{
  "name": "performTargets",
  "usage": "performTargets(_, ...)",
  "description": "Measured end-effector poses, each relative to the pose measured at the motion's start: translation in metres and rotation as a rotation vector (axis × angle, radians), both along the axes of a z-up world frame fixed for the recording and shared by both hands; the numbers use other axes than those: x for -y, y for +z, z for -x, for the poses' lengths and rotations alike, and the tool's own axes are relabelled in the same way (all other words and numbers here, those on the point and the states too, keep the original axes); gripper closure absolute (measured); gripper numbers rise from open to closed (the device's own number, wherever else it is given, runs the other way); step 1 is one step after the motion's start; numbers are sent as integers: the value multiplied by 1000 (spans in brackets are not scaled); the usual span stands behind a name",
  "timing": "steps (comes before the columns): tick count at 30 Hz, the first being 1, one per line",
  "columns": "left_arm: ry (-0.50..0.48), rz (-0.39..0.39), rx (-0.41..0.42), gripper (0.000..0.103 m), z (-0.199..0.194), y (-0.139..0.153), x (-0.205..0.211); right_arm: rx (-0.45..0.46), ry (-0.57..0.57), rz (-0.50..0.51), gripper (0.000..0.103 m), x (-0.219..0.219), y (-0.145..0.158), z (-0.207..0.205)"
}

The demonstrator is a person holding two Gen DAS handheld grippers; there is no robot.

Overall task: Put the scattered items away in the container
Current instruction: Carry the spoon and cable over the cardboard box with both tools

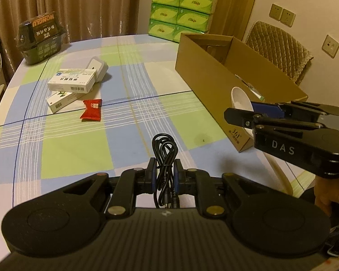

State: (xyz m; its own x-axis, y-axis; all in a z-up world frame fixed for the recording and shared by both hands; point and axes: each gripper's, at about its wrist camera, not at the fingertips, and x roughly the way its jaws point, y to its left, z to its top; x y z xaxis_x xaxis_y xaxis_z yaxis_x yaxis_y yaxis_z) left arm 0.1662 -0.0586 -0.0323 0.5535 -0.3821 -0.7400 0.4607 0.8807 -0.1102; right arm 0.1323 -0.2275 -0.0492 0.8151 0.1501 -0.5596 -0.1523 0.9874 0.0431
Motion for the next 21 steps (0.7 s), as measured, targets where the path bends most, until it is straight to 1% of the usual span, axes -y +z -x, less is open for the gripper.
performTargets(21, -69, 25, 13, 92, 0, 13, 42, 40, -67, -14, 73, 39, 22, 8)
